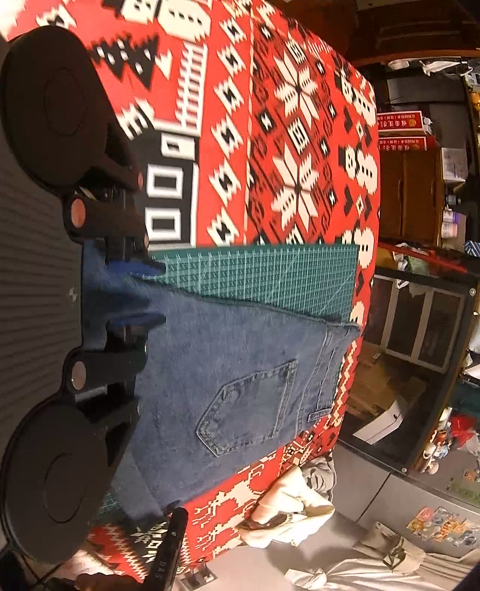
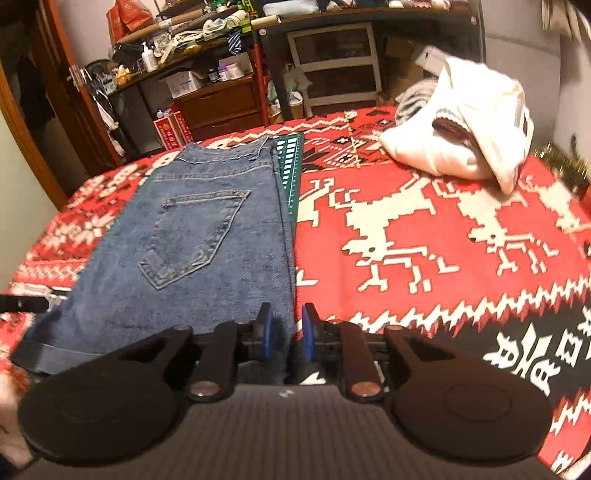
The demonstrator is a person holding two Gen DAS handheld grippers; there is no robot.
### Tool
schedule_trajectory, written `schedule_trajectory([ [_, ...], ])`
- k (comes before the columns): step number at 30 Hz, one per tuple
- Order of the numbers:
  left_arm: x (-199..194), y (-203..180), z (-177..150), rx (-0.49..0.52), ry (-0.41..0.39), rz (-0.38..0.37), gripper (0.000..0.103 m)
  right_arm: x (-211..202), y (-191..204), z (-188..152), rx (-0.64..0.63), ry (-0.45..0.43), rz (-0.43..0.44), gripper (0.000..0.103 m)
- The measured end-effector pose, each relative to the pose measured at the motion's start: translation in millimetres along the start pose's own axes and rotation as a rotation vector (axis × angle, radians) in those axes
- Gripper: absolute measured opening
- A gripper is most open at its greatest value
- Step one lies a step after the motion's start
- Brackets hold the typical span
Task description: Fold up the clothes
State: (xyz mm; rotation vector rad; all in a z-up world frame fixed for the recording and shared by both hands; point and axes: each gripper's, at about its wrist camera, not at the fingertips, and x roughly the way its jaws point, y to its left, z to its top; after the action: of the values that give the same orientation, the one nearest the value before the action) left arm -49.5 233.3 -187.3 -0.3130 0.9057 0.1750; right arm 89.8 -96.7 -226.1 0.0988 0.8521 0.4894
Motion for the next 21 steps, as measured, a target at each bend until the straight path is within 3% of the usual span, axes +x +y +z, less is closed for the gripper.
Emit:
schedule_trajectory([
  [9, 13.5, 1.3, -4.4, 0.066, 0.076, 0.006, 0.03, 10.9, -6.6, 0.5, 0.04, 0.065, 0.051, 0.022],
  [12, 18.4, -1.5, -4.0, 0.108, 0.088, -0.018, 0.014, 13.0, 0.9, 1.7, 0.003, 0.075, 0.028, 0.013],
  [14, 17.3, -6.7, -5.7, 0.152, 0.084, -0.001, 0.012, 10.3, 6.4, 1.3, -0.028, 0.075, 0.015, 0.006],
  [21, 6.5, 4.0, -7.9, 0.146, 0.095, 0.01, 0.011, 0.3, 12.5, -4.6, -0.018, 0.14, 0.066, 0.005],
])
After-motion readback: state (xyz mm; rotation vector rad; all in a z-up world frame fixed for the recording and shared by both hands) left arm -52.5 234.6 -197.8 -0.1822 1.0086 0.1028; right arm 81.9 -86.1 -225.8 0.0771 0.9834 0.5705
